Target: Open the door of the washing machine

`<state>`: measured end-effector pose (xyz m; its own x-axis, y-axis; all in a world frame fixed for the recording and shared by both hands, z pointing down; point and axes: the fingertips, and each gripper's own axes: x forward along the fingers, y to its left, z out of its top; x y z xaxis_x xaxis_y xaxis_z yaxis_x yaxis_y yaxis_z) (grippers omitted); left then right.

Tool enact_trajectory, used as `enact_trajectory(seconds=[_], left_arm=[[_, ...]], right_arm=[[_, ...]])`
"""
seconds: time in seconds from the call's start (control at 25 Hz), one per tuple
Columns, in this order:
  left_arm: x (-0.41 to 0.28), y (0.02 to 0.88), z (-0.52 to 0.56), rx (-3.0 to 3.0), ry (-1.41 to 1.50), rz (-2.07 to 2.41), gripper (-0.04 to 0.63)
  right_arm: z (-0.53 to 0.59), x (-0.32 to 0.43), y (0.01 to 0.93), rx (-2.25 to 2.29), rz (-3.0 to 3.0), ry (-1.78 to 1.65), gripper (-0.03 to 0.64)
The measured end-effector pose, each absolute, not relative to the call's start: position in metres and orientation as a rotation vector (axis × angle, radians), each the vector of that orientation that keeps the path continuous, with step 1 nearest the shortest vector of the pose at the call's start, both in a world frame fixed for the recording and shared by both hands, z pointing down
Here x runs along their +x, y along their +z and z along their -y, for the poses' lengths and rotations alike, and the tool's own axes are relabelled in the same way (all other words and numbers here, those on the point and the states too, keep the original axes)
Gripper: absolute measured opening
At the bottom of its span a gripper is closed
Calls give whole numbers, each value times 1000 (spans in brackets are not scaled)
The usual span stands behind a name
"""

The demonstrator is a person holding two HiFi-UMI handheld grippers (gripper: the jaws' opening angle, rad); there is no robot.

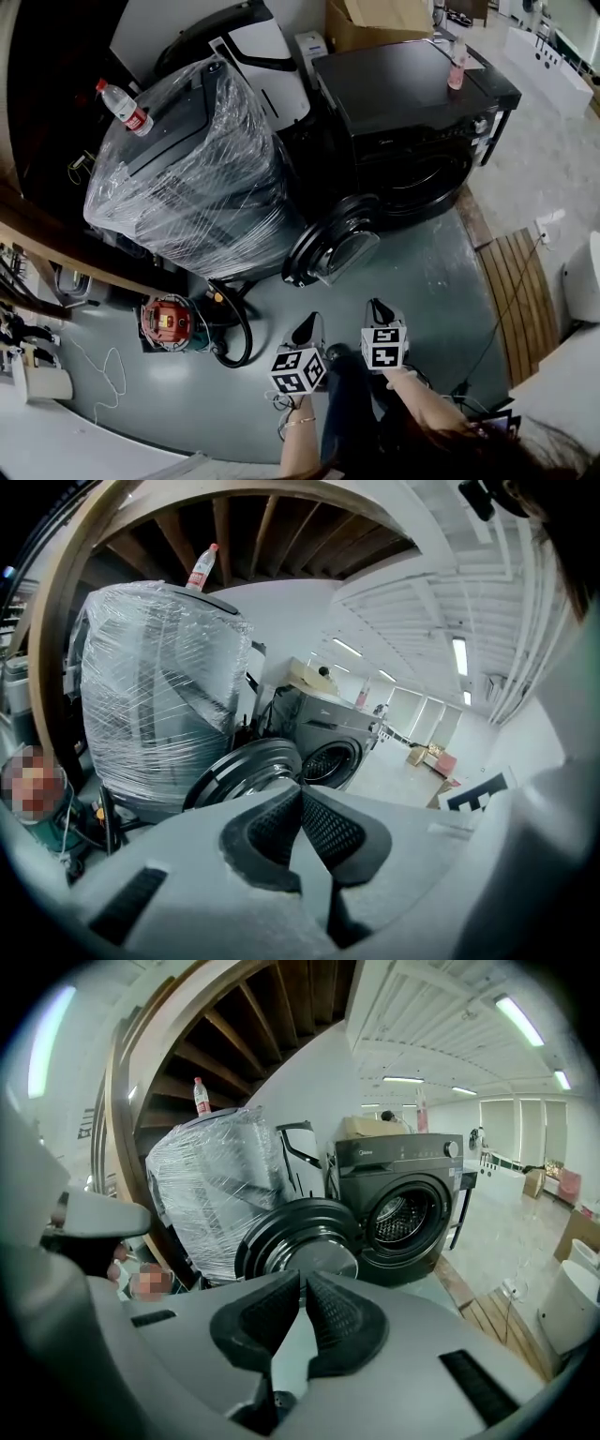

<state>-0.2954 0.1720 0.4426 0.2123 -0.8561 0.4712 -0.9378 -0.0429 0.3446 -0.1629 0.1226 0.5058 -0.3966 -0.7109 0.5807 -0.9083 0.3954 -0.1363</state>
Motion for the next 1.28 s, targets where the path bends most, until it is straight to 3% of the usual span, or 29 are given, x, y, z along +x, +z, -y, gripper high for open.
enact_trajectory(seconds=[0.56,1.28], left_arm=[[-211,390,-181,2039,181,1613,15],[-207,318,-160,2336,279,1456,15]], right_arm=[[-148,-94,456,1383,2273,545,6],[-135,-92,368,1552,2293,345,0]])
